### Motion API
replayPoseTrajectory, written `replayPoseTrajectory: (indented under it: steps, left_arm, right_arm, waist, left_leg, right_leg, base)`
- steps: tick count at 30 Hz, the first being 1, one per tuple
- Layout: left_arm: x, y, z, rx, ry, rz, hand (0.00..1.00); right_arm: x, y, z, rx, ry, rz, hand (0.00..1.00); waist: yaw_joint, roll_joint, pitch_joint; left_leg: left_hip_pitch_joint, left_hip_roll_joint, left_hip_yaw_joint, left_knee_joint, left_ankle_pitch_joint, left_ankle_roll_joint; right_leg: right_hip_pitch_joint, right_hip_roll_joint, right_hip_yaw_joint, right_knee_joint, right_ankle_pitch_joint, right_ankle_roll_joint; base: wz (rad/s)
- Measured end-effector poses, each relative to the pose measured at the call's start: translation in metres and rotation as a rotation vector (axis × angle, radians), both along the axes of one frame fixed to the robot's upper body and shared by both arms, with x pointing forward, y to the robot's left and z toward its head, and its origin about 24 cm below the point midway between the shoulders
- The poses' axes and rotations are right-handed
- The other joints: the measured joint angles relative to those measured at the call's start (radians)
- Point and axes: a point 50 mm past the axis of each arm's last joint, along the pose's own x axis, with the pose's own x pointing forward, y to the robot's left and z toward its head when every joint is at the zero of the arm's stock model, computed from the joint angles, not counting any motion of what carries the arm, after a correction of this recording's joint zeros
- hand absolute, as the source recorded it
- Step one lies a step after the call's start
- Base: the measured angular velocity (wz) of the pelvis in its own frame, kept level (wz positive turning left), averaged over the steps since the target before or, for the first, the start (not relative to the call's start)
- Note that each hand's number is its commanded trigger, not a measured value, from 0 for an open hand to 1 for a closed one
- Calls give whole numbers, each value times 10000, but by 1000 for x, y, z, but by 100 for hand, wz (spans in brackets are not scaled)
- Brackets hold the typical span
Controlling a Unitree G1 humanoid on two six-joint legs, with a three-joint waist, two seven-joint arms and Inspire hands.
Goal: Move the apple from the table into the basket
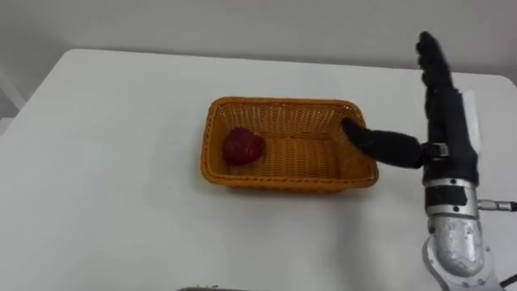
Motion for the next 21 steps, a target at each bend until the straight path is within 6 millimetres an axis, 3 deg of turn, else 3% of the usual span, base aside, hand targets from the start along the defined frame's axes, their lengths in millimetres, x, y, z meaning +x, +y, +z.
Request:
replayPoseTrajectory:
  steps: [6,9,11,13,16,17,21]
  left_arm:
    - [-20,13,6,657,50,1073,0]
    - [-20,18,8,1009,-109,1314,0]
    - [-21,20,9,1109,-170,1540,0]
    - [-21,23,10,1210,-244,1705,0]
    - [-23,26,11,1406,-268,2028,0]
    - [-23,27,12,1443,-256,2084,0]
    - [-20,30,13,1532,-430,2255,0]
  right_arm:
    - [-20,-72,5,1410,-1157,-4553,0]
    - [-38,-107,-14,2241,-880,-6919,0]
    - [-58,-130,-36,3295,-311,-8746,0]
    - [-75,-143,-51,4224,39,-9919,0]
    - [-110,-160,-91,6067,1333,-12014,0]
    - [-125,-162,-107,6798,1869,-12759,0]
    - [-178,-152,-153,8403,3898,-14779,0]
  waist:
    - [-436,-125,-20]
    - [-629,-190,-34]
    - [-873,-157,-57]
    - [-1054,-117,-78]
    - [-1317,-120,-107]
    - [-1373,-123,-156]
    - [-1452,7,-151]
  left_leg:
    - [40,-12,-12,13,2,-3]
    - [-3,-11,7,63,1,-3]
    - [-10,-12,-10,69,0,-3]
    - [-106,-11,-31,36,-1,-5]
    - [-171,-9,-17,-1,2,-10]
    - [-171,-12,-16,2,2,-9]
    - [-171,-4,-8,5,4,-12]
  right_leg:
    - [98,-3,9,-50,-1,2]
    - [159,2,14,-120,2,-3]
    - [164,2,9,-115,2,-3]
    - [90,-2,-12,-119,3,-4]
    - [17,0,-1,-99,9,-15]
    - [15,-1,8,-99,9,-15]
    - [10,8,31,-99,8,-16]
  base:
    - [1]
    - [0]
    - [0]
    - [0]
    - [0]
    - [0]
    - [-2]
